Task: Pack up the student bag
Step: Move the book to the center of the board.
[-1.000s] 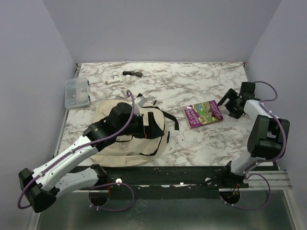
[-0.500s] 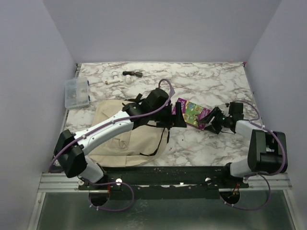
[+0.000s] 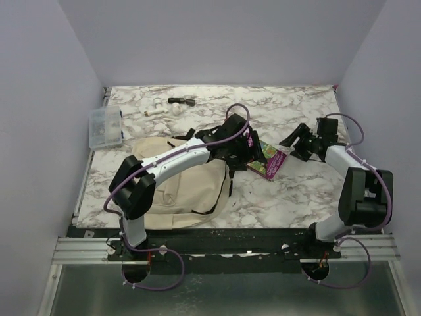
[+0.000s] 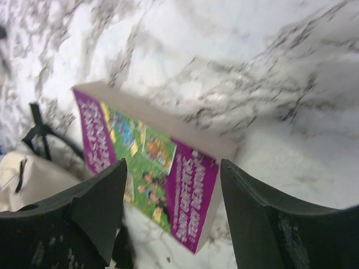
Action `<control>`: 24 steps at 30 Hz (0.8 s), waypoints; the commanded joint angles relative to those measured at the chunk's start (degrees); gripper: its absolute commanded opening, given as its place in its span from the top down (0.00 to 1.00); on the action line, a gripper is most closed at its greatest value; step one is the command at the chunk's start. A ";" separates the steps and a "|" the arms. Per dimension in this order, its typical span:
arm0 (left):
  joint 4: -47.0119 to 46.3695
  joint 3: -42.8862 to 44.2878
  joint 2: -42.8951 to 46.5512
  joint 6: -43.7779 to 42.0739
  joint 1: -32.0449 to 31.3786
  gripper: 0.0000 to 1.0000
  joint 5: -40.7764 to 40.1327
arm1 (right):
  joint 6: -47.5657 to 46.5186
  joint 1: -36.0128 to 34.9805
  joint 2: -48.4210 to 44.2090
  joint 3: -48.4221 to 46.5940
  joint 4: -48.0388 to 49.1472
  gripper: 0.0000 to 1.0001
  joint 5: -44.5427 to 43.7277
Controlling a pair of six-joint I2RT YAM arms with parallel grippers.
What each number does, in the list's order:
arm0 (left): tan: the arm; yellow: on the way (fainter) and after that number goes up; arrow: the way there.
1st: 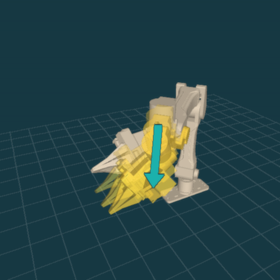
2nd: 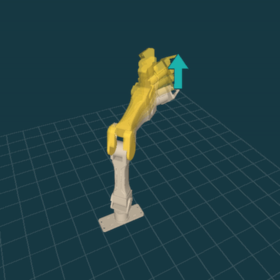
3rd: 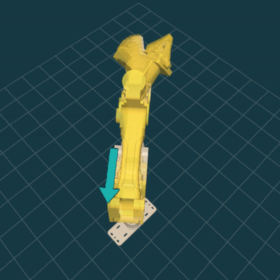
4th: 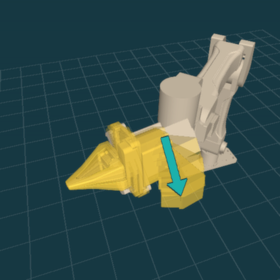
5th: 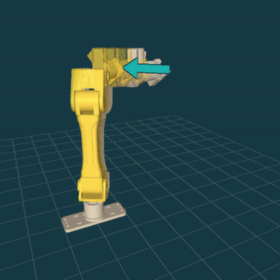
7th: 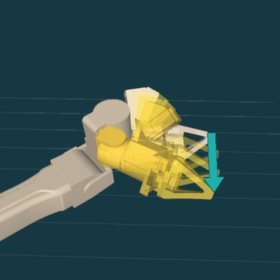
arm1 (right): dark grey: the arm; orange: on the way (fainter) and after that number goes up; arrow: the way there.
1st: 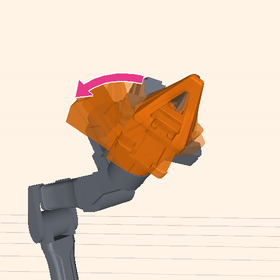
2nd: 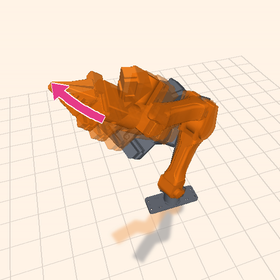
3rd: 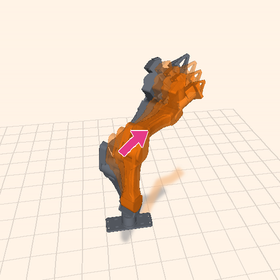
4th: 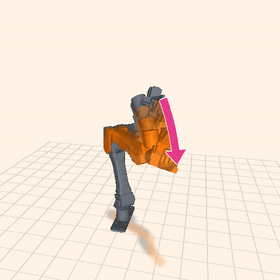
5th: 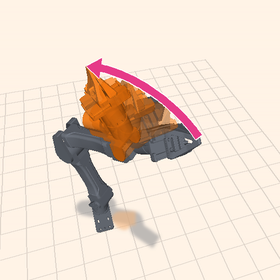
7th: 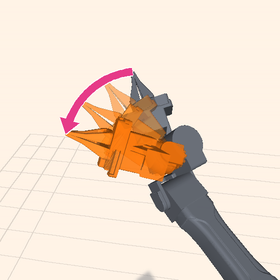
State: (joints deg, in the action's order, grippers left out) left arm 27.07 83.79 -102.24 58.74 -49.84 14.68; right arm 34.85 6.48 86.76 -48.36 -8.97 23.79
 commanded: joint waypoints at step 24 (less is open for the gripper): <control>4.82 15.64 -22.34 1.28 2.45 0.25 2.54 | -2.10 0.13 9.57 0.85 4.03 0.58 4.33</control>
State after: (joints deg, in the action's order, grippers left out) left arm 31.14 99.50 -123.98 59.07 -48.25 15.64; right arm 31.62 6.48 96.33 -49.28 -7.99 24.29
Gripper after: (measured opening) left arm 0.757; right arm 0.469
